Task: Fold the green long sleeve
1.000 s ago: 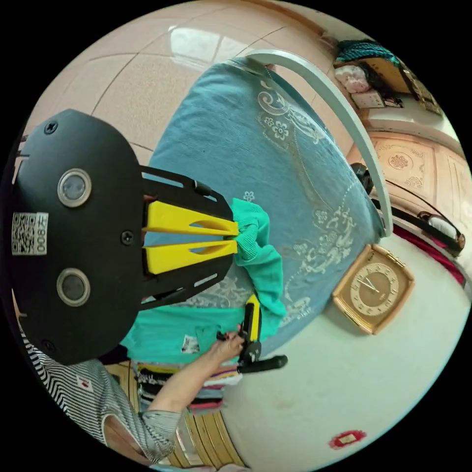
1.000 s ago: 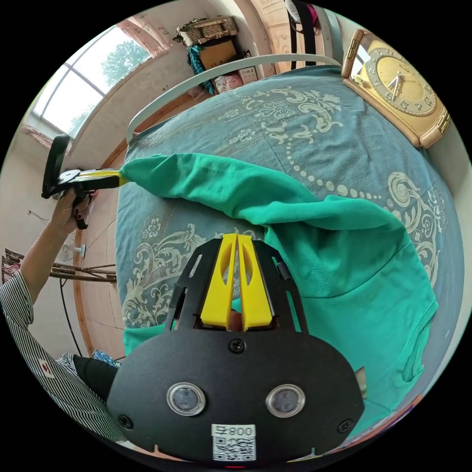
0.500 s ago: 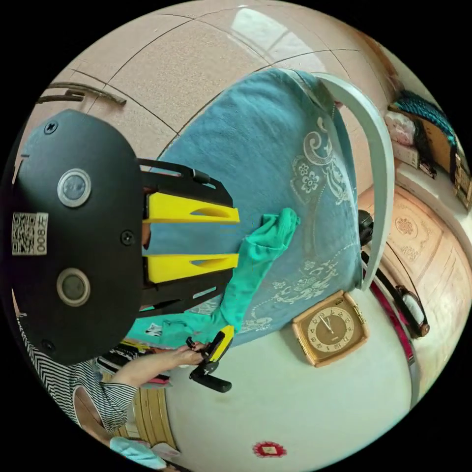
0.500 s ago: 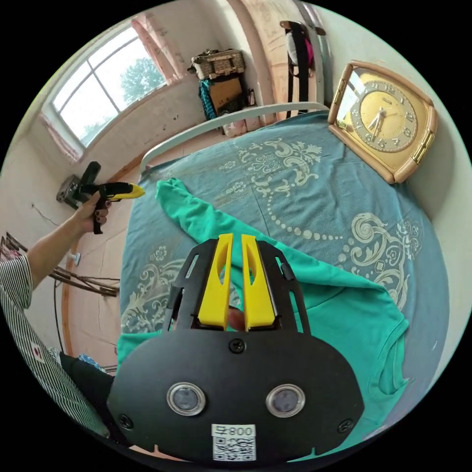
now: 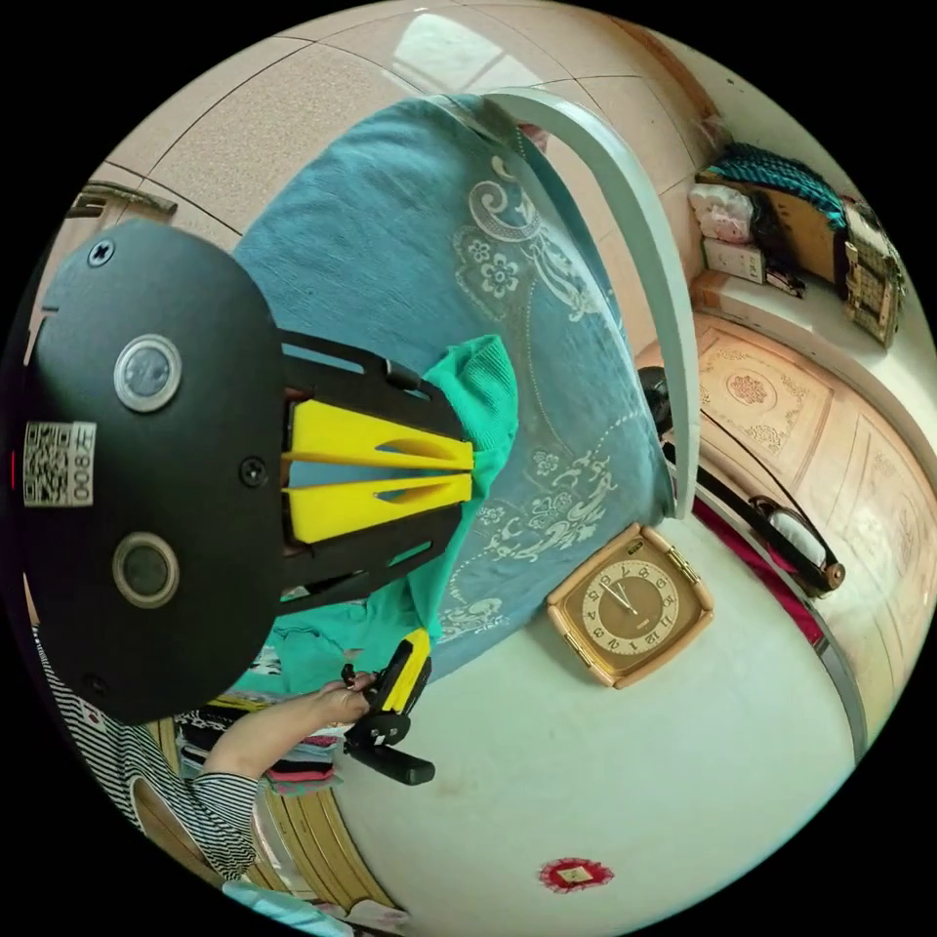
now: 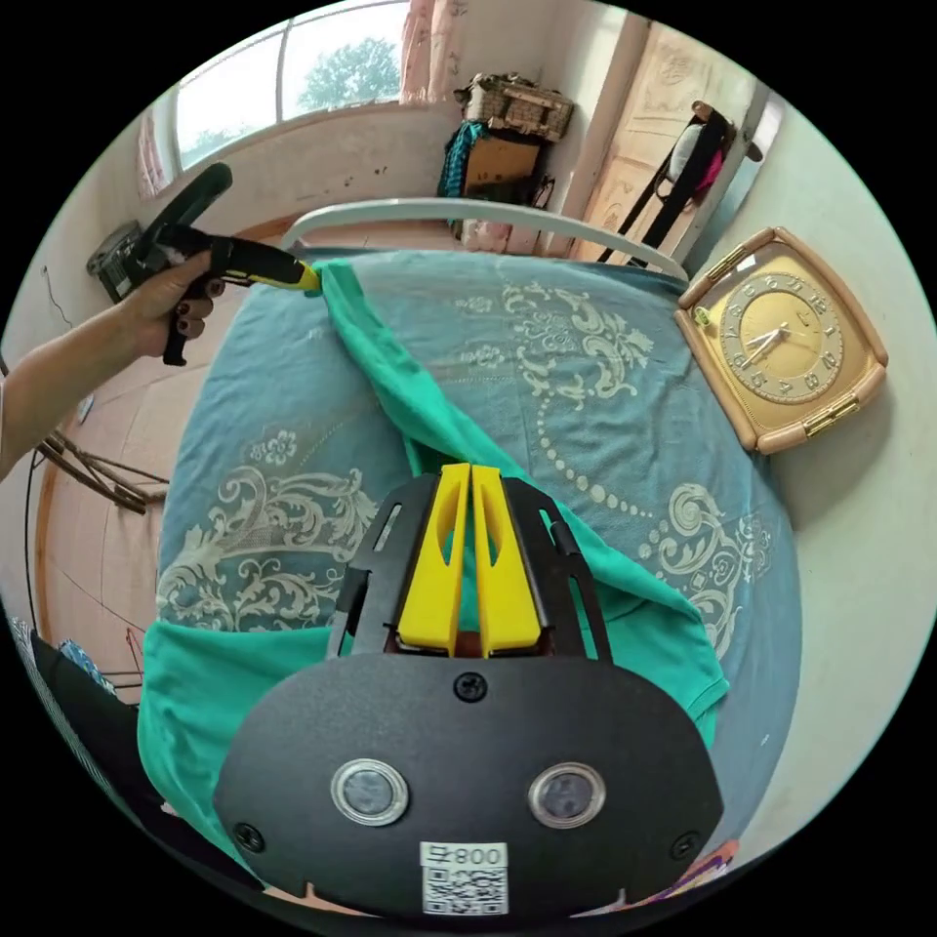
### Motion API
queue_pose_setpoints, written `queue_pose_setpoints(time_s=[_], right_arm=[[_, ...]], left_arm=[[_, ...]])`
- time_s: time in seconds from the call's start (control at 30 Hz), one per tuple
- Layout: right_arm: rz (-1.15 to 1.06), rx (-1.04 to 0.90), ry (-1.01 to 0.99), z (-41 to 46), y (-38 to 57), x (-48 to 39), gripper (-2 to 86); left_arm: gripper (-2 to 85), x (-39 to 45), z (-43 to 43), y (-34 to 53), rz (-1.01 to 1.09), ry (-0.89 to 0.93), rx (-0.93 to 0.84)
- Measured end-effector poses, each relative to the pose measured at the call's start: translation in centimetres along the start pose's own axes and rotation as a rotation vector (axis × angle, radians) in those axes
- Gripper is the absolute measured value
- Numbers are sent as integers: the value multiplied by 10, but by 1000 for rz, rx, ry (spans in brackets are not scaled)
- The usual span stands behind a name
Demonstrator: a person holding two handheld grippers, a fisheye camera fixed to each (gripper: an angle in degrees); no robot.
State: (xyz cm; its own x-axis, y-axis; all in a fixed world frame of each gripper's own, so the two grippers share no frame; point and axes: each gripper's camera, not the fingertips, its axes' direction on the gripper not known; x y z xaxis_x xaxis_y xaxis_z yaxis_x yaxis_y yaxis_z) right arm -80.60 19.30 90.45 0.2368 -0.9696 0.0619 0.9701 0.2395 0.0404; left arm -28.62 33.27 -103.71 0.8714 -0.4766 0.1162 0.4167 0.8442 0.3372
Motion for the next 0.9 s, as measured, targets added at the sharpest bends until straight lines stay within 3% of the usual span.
queue_pose_setpoints(time_s=[0.07,0.17,0.3,0.37,0.53,0.77,0.9], right_arm=[[127,89,-66,-22,-12,36,4],[246,35,-123,-14,-29,78,18],[310,-24,-121,-7,-17,91,60],[341,41,-155,-17,7,88,58],[253,-43,-153,2,44,50,44],[201,-90,-119,0,71,38,46],[219,-63,-100,-9,90,43,43]], left_arm=[[26,6,11,-21,2,-22,10],[53,0,26,-25,-57,-138,-7],[75,-14,29,11,-59,-13,40],[85,-21,44,40,-53,-31,-49],[97,-18,74,67,0,-128,-98],[59,11,127,73,174,-410,-200],[28,6,125,92,100,-289,-132]])
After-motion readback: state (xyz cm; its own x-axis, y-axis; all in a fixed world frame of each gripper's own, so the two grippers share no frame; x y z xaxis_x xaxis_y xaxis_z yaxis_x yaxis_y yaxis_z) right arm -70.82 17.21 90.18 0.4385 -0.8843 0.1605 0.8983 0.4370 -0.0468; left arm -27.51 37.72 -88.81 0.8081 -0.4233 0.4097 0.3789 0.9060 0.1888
